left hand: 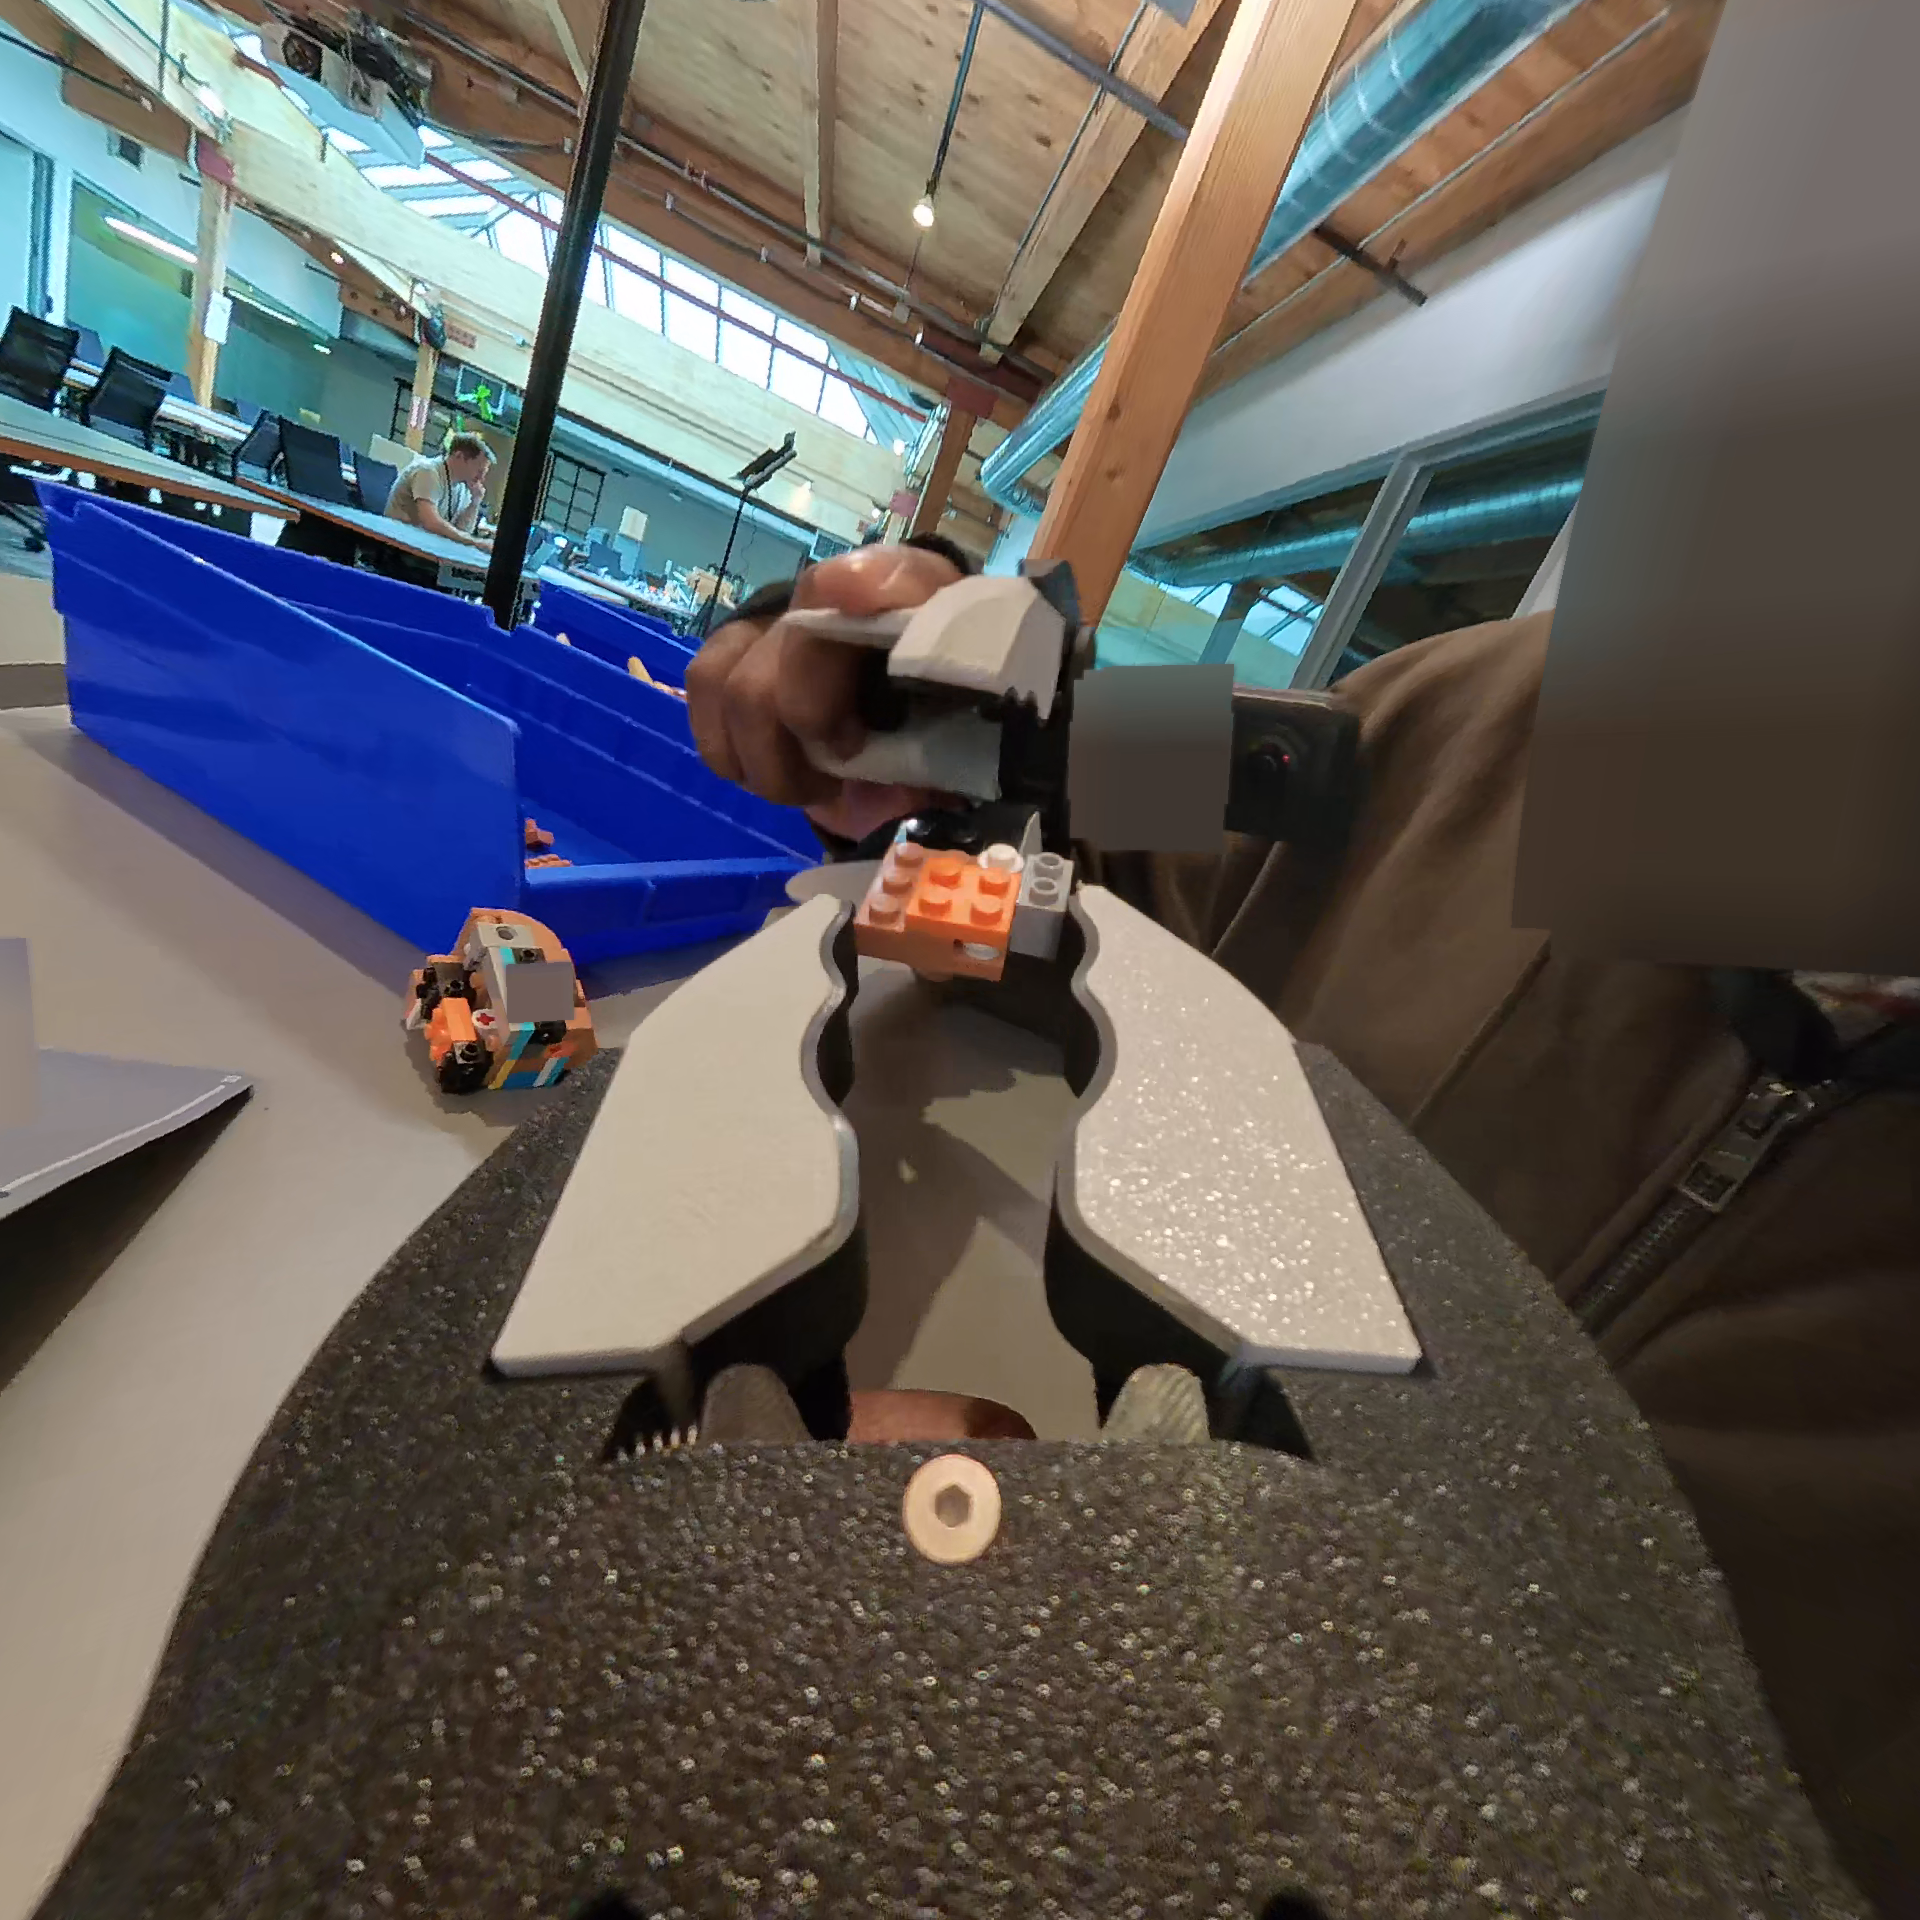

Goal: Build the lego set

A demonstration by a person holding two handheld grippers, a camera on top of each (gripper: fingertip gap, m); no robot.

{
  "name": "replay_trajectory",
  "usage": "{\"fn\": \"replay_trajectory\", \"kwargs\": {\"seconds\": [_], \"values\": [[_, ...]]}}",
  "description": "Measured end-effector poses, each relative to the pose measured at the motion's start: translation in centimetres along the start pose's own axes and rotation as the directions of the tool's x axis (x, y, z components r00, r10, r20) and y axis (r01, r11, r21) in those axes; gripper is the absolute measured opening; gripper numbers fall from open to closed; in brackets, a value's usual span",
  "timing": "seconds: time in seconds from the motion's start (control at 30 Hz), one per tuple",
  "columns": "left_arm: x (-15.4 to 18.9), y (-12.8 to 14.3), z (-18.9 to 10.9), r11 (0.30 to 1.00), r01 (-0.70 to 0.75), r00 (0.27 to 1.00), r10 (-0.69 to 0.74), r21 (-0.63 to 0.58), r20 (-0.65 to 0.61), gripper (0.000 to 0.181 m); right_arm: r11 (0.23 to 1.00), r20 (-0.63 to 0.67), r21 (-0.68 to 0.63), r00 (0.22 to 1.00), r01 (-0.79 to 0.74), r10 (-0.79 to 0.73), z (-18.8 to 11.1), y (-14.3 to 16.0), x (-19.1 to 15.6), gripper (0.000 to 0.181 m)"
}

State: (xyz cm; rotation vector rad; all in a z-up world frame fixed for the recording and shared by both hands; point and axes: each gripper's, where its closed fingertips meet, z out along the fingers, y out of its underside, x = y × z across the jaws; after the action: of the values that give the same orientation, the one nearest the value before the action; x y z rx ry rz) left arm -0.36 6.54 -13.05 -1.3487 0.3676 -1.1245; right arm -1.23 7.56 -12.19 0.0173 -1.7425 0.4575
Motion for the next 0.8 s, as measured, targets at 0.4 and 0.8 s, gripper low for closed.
{"fn": "replay_trajectory", "kwargs": {"seconds": [0.4,0.8], "values": [[-1.1,0.9,-0.7,0.962,-0.217,0.968,0.234,-0.164,0.093,0.038,0.782,0.439,-0.302,0.648,-0.545,0.622,-2.9,3.8,-10.3,0.025],[-1.7,3.6,-0.5,0.903,-0.272,0.945,0.316,-0.334,0.085,0.038,0.660,0.457,-0.481,0.478,-0.577,0.750,-2.9,4.6,-13.7,0.021]]}}
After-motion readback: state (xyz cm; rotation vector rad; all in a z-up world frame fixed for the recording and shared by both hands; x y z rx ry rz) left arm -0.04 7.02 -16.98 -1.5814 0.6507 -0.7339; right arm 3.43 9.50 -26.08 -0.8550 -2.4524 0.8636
